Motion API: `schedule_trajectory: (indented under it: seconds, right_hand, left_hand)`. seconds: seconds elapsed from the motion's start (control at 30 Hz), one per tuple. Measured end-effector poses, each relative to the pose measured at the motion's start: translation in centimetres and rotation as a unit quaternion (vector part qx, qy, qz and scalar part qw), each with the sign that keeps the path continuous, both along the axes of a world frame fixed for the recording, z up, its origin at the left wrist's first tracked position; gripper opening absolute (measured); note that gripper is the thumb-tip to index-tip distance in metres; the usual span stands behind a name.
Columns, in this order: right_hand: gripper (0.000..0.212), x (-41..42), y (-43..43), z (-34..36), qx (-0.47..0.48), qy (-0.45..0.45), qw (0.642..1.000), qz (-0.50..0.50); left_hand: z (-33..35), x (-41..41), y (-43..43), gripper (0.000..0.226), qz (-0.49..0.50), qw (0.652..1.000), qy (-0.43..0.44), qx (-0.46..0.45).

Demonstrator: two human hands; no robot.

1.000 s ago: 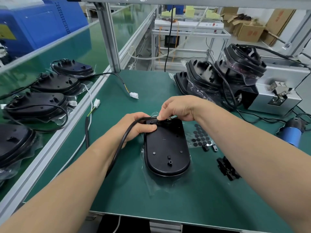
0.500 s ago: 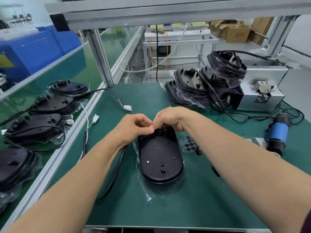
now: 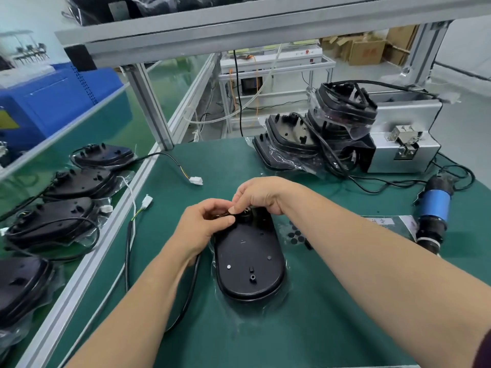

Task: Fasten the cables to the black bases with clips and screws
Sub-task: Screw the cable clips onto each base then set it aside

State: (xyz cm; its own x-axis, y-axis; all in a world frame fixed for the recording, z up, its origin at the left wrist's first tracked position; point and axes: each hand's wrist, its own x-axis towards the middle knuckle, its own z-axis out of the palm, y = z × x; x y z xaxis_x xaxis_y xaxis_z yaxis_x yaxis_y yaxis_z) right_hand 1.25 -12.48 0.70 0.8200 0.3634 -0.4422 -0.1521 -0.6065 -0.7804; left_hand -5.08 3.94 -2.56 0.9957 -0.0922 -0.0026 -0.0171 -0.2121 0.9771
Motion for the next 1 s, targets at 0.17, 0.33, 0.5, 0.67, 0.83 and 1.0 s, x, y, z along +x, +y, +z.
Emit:
schedule_trajectory:
  seconds: [0.17, 0.33, 0.5, 0.67, 0.83, 1.0]
  right_hand:
    - [0.025, 0.2, -0.2, -0.5, -0.019, -0.029, 0.999, -0.024]
    - [0.038, -0.1, -1.1, -1.2, 0.046, -0.023, 0.998, -0.044]
    - [0.053, 0.0, -1.2, -1.8, 0.068, -0.018, 0.996, -0.058]
    - [0.065, -0.4, -1.2, -1.2, 0.095, 0.011, 0.993, -0.062]
    - [0.038, -3.1, -6.2, 2.2, 0.102, -0.176, 0.957, -0.207]
    - [0.076, -8.3, -20.5, 2.1, -0.337, -0.264, 0.836, -0.344]
  left_hand:
    - [-0.3, 0.1, -0.4, 0.022, 0.038, 0.999, -0.006, -0.006]
    - [-0.4, 0.1, -0.7, 0.016, 0.049, 0.999, -0.003, -0.002]
    - [-0.6, 0.2, -0.8, 0.014, 0.061, 0.998, -0.008, 0.004]
    - [-0.6, 0.2, -0.8, 0.013, 0.055, 0.998, 0.001, 0.009]
    - [-0.9, 0.4, -0.6, 0.015, 0.055, 0.998, 0.013, -0.005]
    - [-1.2, 0.5, -0.4, 0.012, 0.054, 0.998, 0.008, 0.000]
